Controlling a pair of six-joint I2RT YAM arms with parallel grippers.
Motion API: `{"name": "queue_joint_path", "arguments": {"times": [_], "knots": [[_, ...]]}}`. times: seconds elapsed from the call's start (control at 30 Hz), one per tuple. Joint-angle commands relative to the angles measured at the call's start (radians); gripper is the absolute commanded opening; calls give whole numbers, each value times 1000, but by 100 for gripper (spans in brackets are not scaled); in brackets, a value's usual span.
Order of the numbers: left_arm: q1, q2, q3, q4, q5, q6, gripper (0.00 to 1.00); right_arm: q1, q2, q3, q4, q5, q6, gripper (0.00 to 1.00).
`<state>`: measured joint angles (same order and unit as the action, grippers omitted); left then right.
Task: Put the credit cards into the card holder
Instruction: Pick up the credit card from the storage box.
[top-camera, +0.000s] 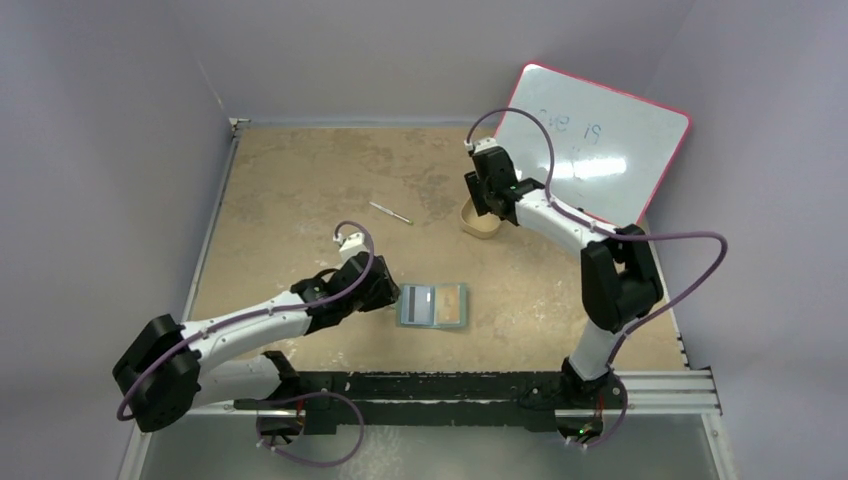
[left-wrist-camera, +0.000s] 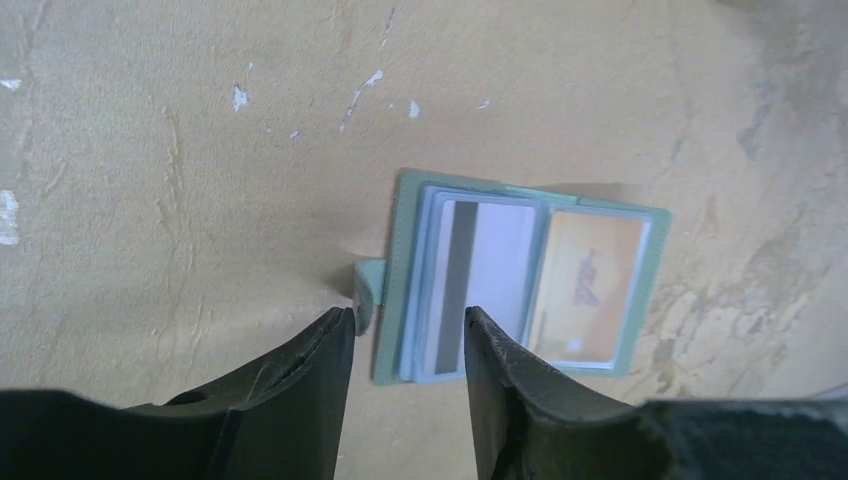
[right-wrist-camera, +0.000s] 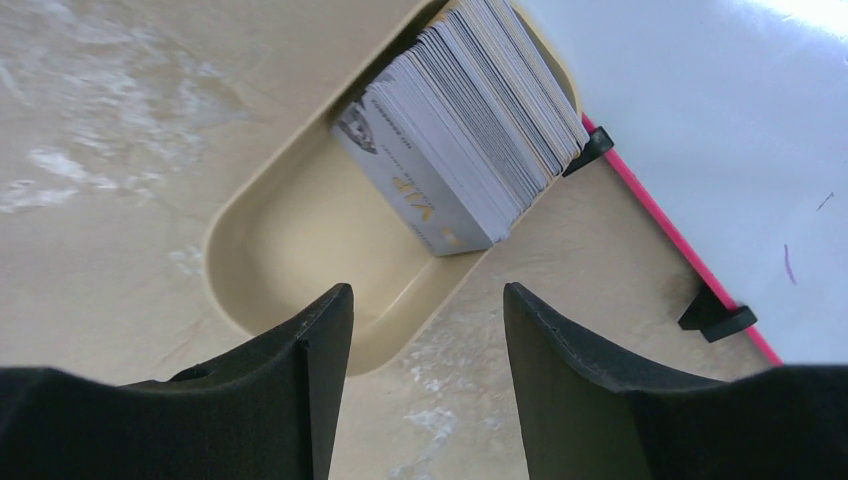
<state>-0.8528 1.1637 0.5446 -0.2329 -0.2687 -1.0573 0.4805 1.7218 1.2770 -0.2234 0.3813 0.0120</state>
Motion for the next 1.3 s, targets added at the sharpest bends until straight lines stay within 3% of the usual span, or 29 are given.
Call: {"name": "queue_joint_path", "arguments": {"times": [0.0, 0.1, 0.27, 0.93, 1.27], "knots": [[3, -87, 67, -74, -36, 29, 49, -14, 55, 63, 58, 87, -130, 60], [3, -135, 73, -101, -38, 30, 56, -20, 103, 94, 72, 117, -160, 60], [3, -173, 74, -136, -45, 30, 58, -21, 176, 135, 85, 141, -207, 60], [3, -195, 58, -151, -47, 20, 58, -32, 275, 174, 91, 175, -240, 56], [3, -196, 52, -151, -46, 17, 58, -37, 268, 176, 87, 187, -239, 49]]}}
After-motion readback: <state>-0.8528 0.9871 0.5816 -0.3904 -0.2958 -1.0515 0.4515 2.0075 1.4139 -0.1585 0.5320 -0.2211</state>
